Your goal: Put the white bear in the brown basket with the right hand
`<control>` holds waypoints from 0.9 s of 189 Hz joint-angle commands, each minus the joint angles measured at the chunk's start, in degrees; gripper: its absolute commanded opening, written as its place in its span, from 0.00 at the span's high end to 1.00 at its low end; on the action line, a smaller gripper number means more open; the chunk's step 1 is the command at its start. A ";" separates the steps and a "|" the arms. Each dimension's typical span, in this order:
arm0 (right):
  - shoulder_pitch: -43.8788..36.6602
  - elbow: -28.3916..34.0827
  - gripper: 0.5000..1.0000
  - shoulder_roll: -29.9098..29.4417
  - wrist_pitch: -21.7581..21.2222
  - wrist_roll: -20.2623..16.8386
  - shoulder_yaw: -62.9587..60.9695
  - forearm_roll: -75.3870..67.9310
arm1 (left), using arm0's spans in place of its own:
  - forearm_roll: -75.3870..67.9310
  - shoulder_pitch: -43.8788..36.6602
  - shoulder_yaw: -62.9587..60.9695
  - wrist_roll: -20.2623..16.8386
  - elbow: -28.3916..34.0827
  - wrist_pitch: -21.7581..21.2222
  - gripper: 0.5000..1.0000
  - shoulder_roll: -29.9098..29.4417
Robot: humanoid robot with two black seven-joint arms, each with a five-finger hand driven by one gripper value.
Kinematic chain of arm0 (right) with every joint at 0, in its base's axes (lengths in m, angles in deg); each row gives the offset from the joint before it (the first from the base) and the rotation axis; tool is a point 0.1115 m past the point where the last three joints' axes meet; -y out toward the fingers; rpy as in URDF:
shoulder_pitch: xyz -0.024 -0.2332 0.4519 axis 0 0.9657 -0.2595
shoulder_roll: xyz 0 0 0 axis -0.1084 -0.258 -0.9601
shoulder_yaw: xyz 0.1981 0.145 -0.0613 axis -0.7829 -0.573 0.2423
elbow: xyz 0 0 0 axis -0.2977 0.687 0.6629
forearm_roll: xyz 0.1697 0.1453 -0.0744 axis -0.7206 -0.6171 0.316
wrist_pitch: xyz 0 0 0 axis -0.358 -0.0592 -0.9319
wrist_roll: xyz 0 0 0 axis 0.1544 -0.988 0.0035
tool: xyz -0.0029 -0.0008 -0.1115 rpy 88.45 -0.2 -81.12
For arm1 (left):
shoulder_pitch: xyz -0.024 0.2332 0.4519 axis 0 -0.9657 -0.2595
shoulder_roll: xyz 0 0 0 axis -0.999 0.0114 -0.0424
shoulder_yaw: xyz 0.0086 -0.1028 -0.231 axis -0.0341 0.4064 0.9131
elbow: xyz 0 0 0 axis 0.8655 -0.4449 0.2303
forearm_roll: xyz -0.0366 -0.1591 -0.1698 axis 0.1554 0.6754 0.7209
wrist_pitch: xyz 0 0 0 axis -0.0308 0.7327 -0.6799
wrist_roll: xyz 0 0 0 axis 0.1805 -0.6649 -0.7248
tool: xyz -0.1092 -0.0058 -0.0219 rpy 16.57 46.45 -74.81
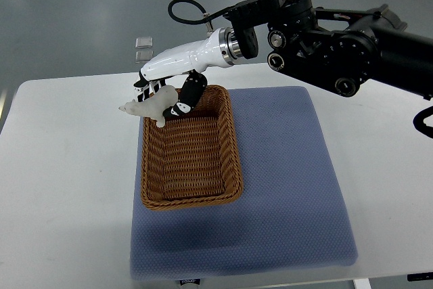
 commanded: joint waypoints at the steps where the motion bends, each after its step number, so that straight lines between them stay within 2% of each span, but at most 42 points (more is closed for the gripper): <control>1: 1.01 -0.01 1.00 -0.05 0.09 -0.12 0.02 0.07 | 0.00 0.00 0.00 0.00 0.00 0.01 0.00 0.00; 33: 1.98 -0.36 0.98 -0.05 0.09 -0.21 0.02 0.16 | 0.00 0.00 0.00 0.00 0.00 0.01 0.00 0.00; 36: 2.07 -0.53 0.90 -0.05 0.09 -0.21 0.02 0.16 | 0.00 0.00 0.00 0.00 0.00 0.01 0.00 0.00; 37: 2.07 -0.53 0.90 -0.05 0.09 -0.21 0.02 0.16 | 0.00 0.00 0.00 0.00 0.00 0.01 0.00 0.00; 38: 2.15 -0.53 0.84 -0.05 0.09 -0.21 0.02 0.16 | 0.00 0.00 0.00 0.00 0.00 0.01 0.00 0.00; 39: 2.15 -0.53 0.84 -0.05 0.09 -0.21 0.02 0.16 | 0.00 0.00 0.00 0.00 0.00 0.01 0.00 0.00; 40: 2.24 -0.71 0.78 -0.05 0.17 -0.21 -0.06 0.16 | 0.00 0.00 0.00 0.00 0.00 0.01 0.00 0.00; 41: 2.24 -0.71 0.78 -0.05 0.17 -0.21 -0.07 0.16 | 0.00 0.00 0.00 0.00 0.00 0.01 0.00 0.00; 42: 2.33 -0.80 0.71 -0.05 0.26 -0.21 -0.07 0.16 | 0.00 0.00 0.00 0.00 0.00 -0.08 0.00 0.00; 43: 2.33 -0.80 0.71 -0.05 0.26 -0.21 -0.07 0.16 | 0.00 0.00 0.00 0.00 0.00 -0.08 0.00 0.00; 44: 2.33 -0.88 0.62 -0.05 0.35 -0.21 -0.07 0.16 | 0.00 0.00 0.00 0.00 0.00 0.01 0.00 0.00; 45: 2.33 -0.89 0.61 -0.05 0.35 -0.21 -0.07 0.16 | 0.00 0.00 0.00 0.00 0.00 0.01 0.00 0.00; 46: 2.42 -0.89 0.51 -0.05 0.44 -0.21 -0.07 0.07 | 0.00 0.00 0.00 0.00 0.00 0.01 0.00 0.00; 47: 2.42 -0.89 0.51 -0.05 0.44 -0.21 -0.07 0.07 | 0.00 0.00 0.00 0.00 0.00 0.01 0.00 0.00; 48: 2.50 -0.97 0.40 -0.14 0.61 -0.21 -0.07 0.07 | 0.00 0.00 0.00 0.00 0.00 -0.08 0.00 0.00; 49: 2.51 -0.97 0.40 -0.14 0.61 -0.21 -0.07 0.07 | 0.00 0.00 0.00 0.00 0.00 -0.08 0.00 0.00; 50: 2.51 -1.06 0.31 -0.14 0.79 -0.21 -0.07 0.07 | 0.00 0.00 0.00 0.00 0.00 0.01 0.00 0.00; 51: 2.51 -1.06 0.31 -0.14 0.79 -0.21 -0.07 0.07 | 0.00 0.00 0.00 0.00 0.00 0.01 0.00 0.00; 52: 2.59 -1.15 0.25 -0.14 0.88 -0.21 -0.07 -0.01 | 0.00 0.00 0.00 0.00 0.00 0.01 0.00 0.00; 56: 2.86 -1.15 0.18 -0.22 1.23 -0.21 -0.07 -0.01 | 0.00 0.00 0.00 0.00 0.00 0.01 0.00 0.00; 71: 3.12 -1.41 0.15 -0.66 1.67 -0.21 -0.07 -0.01 | 0.00 0.00 0.00 0.00 0.00 0.01 0.00 0.00; 141: 3.12 -2.91 0.15 0.74 1.32 -0.47 -3.93 -4.50 | 0.00 0.00 0.00 0.00 0.00 0.01 0.00 0.00; 170: 4.35 -4.75 0.15 2.85 0.96 -6.09 -4.72 -13.10 | 0.00 0.00 0.00 0.00 0.00 0.01 0.00 0.00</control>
